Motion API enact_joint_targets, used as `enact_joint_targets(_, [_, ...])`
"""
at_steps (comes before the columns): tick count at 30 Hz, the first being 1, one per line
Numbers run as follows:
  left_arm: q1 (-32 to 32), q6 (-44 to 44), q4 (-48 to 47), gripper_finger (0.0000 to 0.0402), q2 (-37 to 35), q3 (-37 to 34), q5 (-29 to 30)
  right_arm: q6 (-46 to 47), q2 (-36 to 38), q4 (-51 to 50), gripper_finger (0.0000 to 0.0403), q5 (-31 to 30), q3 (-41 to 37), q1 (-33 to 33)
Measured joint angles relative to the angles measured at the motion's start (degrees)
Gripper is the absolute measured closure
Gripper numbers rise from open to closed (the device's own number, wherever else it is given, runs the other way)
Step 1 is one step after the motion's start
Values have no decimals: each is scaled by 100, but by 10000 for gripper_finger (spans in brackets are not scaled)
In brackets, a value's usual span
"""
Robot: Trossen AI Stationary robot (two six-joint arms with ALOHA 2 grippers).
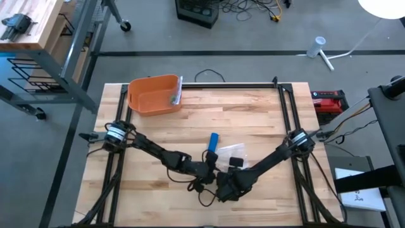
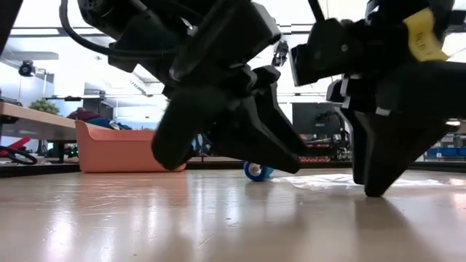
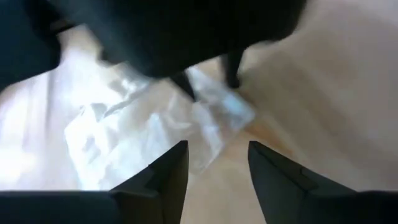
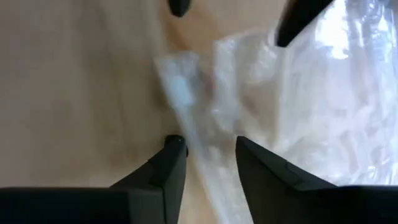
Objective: Roll bandage
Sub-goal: Open the transparent zip bag
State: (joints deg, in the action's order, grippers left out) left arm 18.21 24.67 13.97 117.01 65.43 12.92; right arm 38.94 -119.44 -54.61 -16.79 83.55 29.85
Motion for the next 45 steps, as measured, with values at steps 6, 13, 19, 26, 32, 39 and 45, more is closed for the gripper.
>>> enact_joint_targets(6, [-470,-109,266,258,203,-1,106,-315,-4,-15,296,-20,-2,2])
enact_joint_targets(13, [-672,-371,440,285,580,66,-117,-870,-13,-18,305,-302,-12,2])
enact_joint_targets(19, [-659,-287,401,288,575,59,-156,-956,-22,-58,324,-796,2,-15])
enact_joint_targets(26, [-652,-289,357,288,557,51,-178,-960,-24,-63,353,-793,374,24])
enact_joint_targets(32, [-648,-333,357,288,557,46,-185,-1041,-17,-131,373,-880,544,22])
enact_joint_targets(39, [-624,-324,359,288,557,42,-185,-905,-15,-405,386,-889,542,13])
enact_joint_targets(45, [-604,8,186,288,380,25,-195,-833,-8,-396,400,-801,615,20])
